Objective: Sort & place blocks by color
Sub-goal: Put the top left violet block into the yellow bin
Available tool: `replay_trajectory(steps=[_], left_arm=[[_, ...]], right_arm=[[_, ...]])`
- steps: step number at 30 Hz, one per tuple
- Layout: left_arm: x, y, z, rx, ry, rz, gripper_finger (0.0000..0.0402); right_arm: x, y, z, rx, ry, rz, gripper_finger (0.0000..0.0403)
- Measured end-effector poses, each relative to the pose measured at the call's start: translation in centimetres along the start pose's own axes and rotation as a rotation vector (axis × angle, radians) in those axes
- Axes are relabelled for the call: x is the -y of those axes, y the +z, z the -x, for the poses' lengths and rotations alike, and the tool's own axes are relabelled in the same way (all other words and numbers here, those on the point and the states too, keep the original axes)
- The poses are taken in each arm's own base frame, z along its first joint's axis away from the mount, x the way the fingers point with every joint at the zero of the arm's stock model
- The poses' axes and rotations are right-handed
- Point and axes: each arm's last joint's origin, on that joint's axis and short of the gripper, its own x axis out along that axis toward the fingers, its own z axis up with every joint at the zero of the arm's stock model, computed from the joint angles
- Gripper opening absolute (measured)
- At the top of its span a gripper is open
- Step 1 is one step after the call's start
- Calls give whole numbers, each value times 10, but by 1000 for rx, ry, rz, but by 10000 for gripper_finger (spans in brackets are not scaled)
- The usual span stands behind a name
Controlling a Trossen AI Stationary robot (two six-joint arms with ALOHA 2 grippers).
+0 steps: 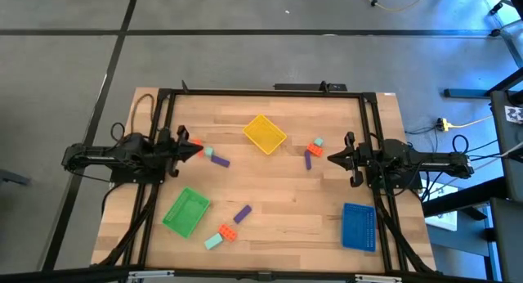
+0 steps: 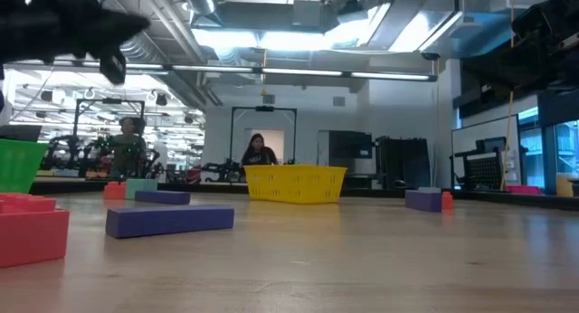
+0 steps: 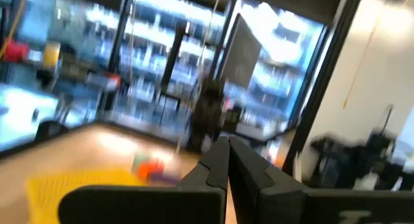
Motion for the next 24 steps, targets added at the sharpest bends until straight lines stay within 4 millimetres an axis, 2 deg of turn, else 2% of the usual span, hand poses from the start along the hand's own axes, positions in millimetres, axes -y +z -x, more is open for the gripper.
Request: replay_trajectory(steps=[4, 6, 12, 14, 17, 21, 24], left_arm=[[4, 15, 1, 160, -25, 7, 0], [4, 20, 2, 224, 17, 17, 0], [0, 17, 0, 222, 102, 127, 0], [1, 16, -4, 166, 108, 157, 0], [7, 31, -16, 90, 92, 187, 0], [13, 47, -44, -167, 130, 177, 0], [9, 50, -62, -427, 269, 221, 0]], right_arm=[[0, 0, 0, 0, 0, 0, 25], [0, 0, 0, 0, 0, 0, 25], [0, 0, 0, 0, 0, 0, 25], [0, 0, 0, 0, 0, 0, 25], [0, 0, 0, 0, 0, 0, 25], [0, 0, 0, 0, 0, 0, 25], [0, 0, 0, 0, 0, 0, 25]])
